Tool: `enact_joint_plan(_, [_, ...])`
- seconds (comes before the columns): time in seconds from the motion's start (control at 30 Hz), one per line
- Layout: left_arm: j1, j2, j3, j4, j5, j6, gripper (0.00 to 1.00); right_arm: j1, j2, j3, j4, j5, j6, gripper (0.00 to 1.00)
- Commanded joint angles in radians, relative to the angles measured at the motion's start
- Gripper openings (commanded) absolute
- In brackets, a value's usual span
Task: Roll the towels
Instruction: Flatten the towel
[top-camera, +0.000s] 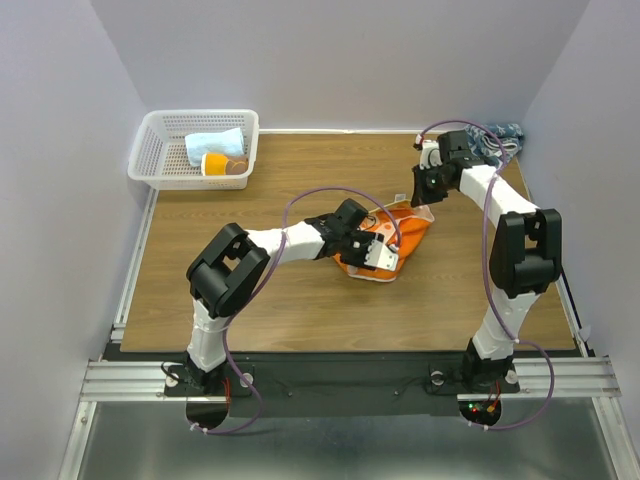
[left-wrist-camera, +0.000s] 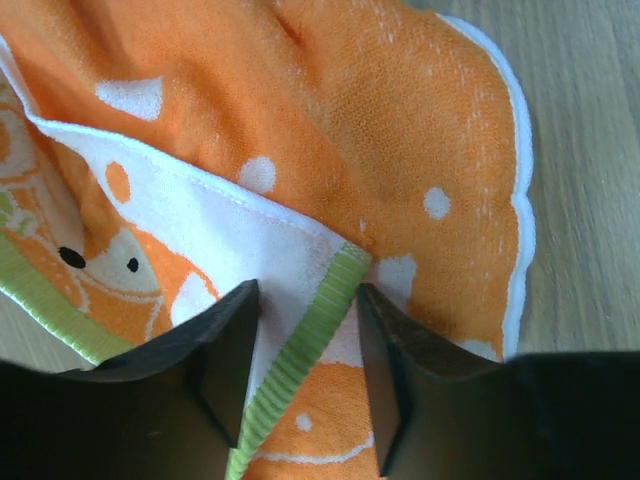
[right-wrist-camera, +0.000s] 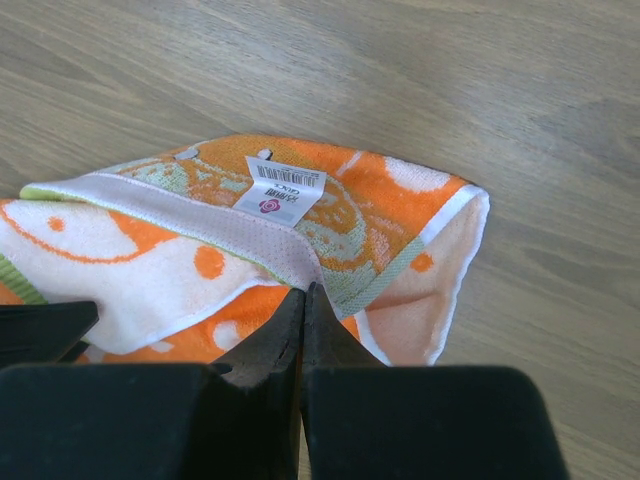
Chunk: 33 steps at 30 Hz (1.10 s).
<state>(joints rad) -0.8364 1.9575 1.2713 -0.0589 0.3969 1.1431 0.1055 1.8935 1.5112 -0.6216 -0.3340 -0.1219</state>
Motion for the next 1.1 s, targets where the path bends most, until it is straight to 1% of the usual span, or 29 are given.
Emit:
enact_joint_plan(0.0, [-0.004, -0.023, 0.016, 0.028, 0.016, -0.012, 0.49, -0.010, 0.009, 0.053, 0.003, -0.007, 0.008, 0.01])
enact_joint_plan(0.03, [-0.001, -0.028, 0.019, 0.031, 0.020, -0.019, 0.41, -0.010, 0.010, 0.053, 0.005, -0.007, 0.005, 0.01])
enact_joint_plan(0.13, [0.006, -0.042, 0.028, 0.037, 0.028, -0.039, 0.30, -0.015, 0.013, 0.058, 0.005, -0.003, 0.007, 0.01])
enact_joint_plan(0.17, [0.016, -0.048, 0.033, 0.040, 0.031, -0.045, 0.24, -0.015, 0.016, 0.061, 0.005, 0.001, 0.007, 0.00])
enact_joint_plan(0.3, [0.046, -0.071, 0.045, 0.024, 0.048, -0.069, 0.19, -0.029, 0.021, 0.083, 0.006, 0.019, 0.013, 0.01])
enact_joint_plan(0.4, [0.086, -0.109, 0.071, -0.013, 0.082, -0.108, 0.09, -0.056, 0.035, 0.115, 0.005, 0.021, 0.018, 0.01])
enact_joint_plan(0.47, [0.118, -0.133, 0.101, -0.041, 0.106, -0.128, 0.02, -0.096, 0.050, 0.171, 0.006, 0.009, 0.039, 0.01])
enact_joint_plan(0.5, [0.140, -0.138, 0.149, -0.083, 0.131, -0.138, 0.01, -0.102, 0.058, 0.197, 0.006, -0.006, 0.048, 0.01])
enact_joint_plan(0.53, [0.178, -0.141, 0.177, -0.110, 0.140, -0.141, 0.00, -0.143, 0.074, 0.245, 0.006, -0.011, 0.066, 0.01])
enact_joint_plan(0.57, [0.201, -0.143, 0.207, -0.140, 0.149, -0.140, 0.00, -0.157, 0.082, 0.276, 0.005, -0.017, 0.077, 0.01])
enact_joint_plan(0.6, [0.239, -0.143, 0.270, -0.195, 0.164, -0.137, 0.00, -0.185, 0.097, 0.323, 0.005, -0.036, 0.099, 0.01])
enact_joint_plan(0.63, [0.264, -0.143, 0.304, -0.220, 0.172, -0.138, 0.00, -0.200, 0.104, 0.323, 0.005, -0.045, 0.113, 0.01])
enact_joint_plan(0.67, [0.282, -0.141, 0.336, -0.243, 0.184, -0.138, 0.00, -0.213, 0.108, 0.372, 0.003, -0.054, 0.117, 0.01])
enact_joint_plan(0.7, [0.299, -0.140, 0.396, -0.283, 0.186, -0.132, 0.00, -0.227, 0.113, 0.394, 0.003, -0.077, 0.158, 0.01])
enact_joint_plan(0.8, [0.365, -0.137, 0.498, -0.346, 0.191, -0.118, 0.00, -0.283, 0.124, 0.484, -0.003, -0.121, 0.209, 0.01])
enact_joint_plan(0.87, [0.402, -0.140, 0.554, -0.378, 0.198, -0.117, 0.00, -0.300, 0.121, 0.535, -0.007, -0.138, 0.220, 0.01])
enact_joint_plan(0.97, [0.434, -0.169, 0.574, -0.404, 0.218, -0.117, 0.00, -0.326, 0.093, 0.558, -0.007, -0.154, 0.240, 0.01])
enact_joint_plan(1.07, [0.439, -0.221, 0.533, -0.423, 0.233, -0.089, 0.00, -0.349, 0.056, 0.538, -0.009, -0.166, 0.252, 0.01])
